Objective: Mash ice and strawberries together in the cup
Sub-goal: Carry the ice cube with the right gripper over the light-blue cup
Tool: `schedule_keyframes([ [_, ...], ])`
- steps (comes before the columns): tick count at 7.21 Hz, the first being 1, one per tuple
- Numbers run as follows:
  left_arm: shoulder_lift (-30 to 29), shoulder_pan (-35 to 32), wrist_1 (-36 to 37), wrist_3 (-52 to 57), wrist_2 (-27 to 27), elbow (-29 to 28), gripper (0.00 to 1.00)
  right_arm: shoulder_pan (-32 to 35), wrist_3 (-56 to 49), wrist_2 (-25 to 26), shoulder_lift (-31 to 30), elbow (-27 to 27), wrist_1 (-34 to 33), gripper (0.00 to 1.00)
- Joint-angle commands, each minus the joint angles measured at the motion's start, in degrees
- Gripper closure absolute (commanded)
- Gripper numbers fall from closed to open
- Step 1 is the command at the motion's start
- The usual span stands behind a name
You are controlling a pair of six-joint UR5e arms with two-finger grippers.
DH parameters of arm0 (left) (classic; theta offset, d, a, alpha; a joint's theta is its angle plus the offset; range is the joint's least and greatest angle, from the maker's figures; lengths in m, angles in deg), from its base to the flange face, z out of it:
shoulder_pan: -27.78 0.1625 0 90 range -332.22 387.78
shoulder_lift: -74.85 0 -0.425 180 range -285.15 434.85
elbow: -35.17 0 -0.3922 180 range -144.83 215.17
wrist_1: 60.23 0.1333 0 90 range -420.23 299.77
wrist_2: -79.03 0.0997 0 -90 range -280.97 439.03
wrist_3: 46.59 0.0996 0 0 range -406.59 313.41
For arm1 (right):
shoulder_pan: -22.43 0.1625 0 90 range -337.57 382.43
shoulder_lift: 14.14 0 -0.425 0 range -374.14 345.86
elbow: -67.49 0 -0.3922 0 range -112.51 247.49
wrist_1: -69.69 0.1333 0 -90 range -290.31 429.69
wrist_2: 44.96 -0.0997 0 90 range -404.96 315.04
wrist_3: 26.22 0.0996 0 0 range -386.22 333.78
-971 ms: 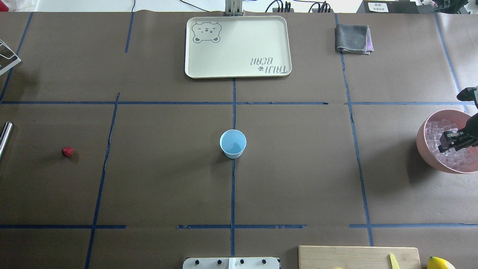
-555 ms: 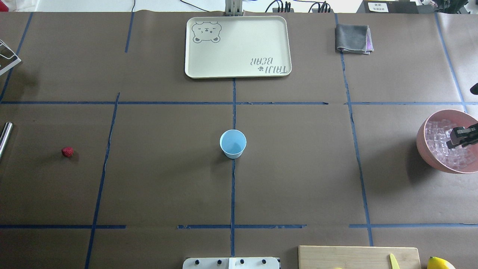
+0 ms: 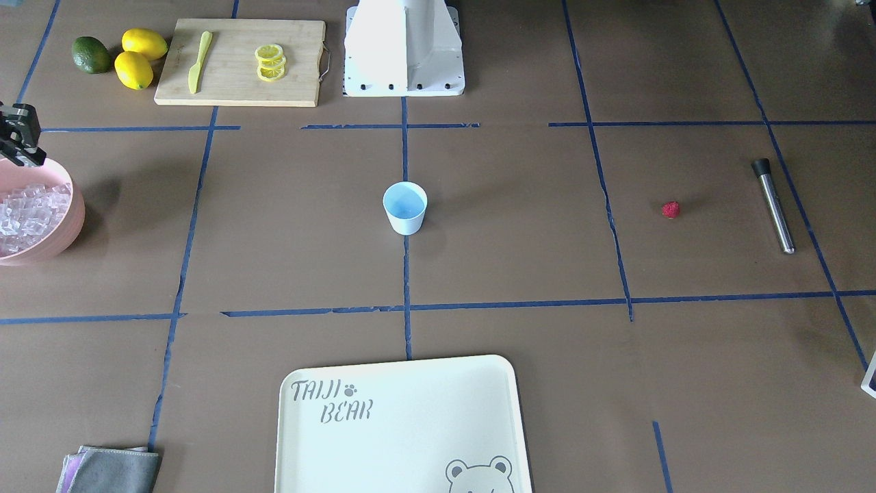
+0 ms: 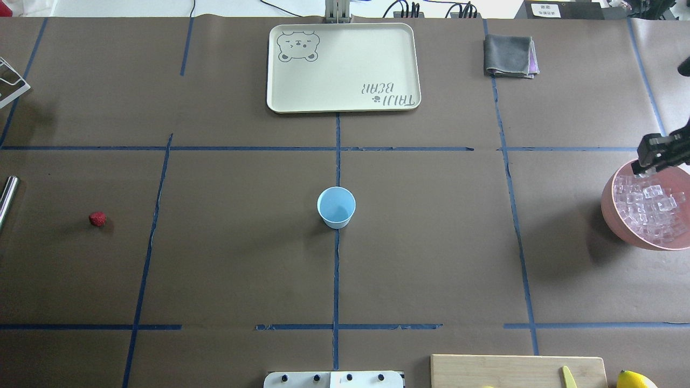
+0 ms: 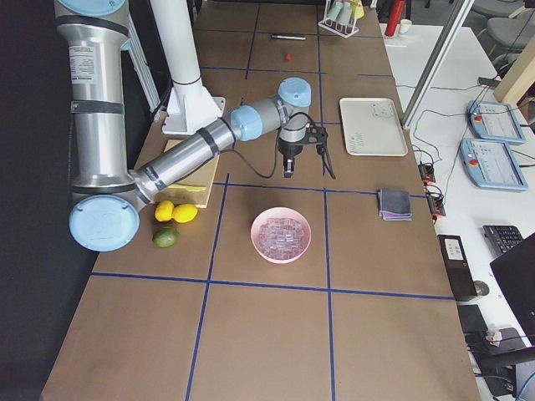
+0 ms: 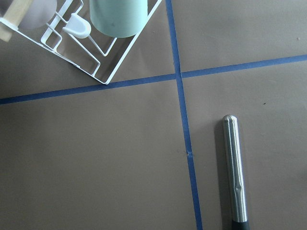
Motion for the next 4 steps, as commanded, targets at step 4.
schedule_keyframes([
  [4, 0.0, 0.0, -0.1, -0.8, 0.0, 0.4, 0.0, -26.4, 38.8, 13.7, 38.9, -20.7, 0.8, 1.0],
])
